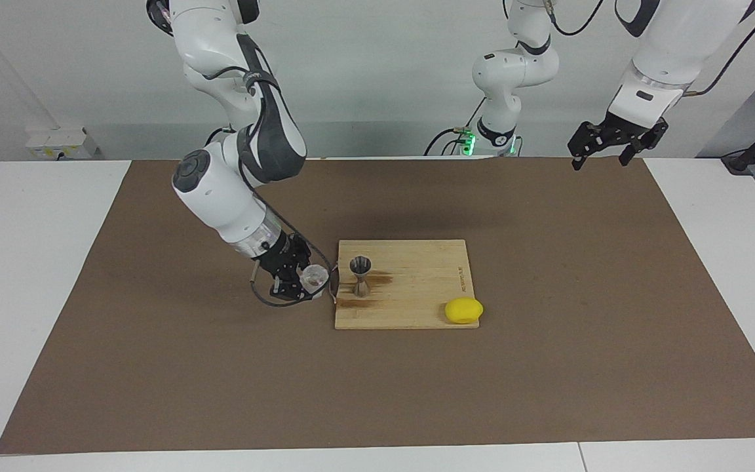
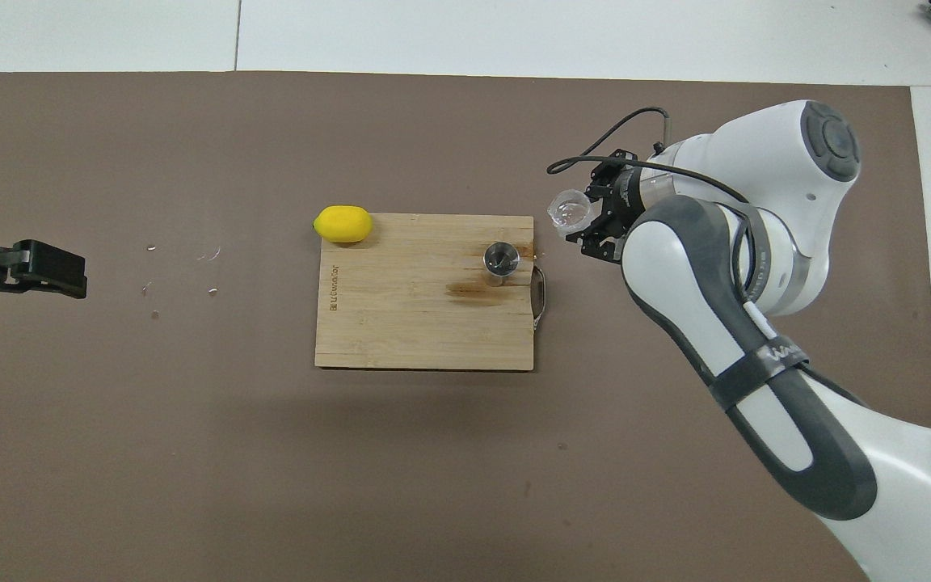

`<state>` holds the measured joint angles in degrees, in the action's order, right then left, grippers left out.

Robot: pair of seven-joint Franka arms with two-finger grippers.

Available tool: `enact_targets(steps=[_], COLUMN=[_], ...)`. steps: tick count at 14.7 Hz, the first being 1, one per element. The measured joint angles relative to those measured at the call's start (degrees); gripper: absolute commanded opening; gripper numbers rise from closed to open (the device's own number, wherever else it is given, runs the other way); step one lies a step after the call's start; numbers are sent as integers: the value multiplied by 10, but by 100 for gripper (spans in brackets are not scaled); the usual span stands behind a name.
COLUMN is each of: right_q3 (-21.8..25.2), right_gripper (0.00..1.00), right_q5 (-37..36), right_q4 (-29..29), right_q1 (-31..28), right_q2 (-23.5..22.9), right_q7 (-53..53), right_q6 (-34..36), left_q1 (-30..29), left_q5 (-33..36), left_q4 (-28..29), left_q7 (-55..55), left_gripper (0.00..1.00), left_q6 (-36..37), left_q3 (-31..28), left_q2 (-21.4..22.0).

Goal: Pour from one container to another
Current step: 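Move the glass cup with the right gripper above the metal cup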

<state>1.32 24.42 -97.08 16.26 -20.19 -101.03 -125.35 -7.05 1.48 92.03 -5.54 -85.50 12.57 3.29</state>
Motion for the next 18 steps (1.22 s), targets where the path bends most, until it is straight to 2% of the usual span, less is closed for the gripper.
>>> enact_targets(steps=[10, 14, 18], right_q3=[0, 0, 0], right_gripper=[0, 0, 0], right_q5=[-133, -181, -216], right_q4=[20, 21, 22], right_q1=[61, 72, 79], right_q2=[-6, -7, -7], right_q7=[-50, -55, -56], right_q6=[-2, -2, -2], left_q1=[2, 24, 25], left_q5=[-13, -28, -29], left_q4=[1, 2, 2], left_q7=[1, 7, 8], left_gripper=[100, 100, 100], left_q6=[-9, -14, -14], left_q3=[2, -31, -33], left_q2=[0, -1, -1])
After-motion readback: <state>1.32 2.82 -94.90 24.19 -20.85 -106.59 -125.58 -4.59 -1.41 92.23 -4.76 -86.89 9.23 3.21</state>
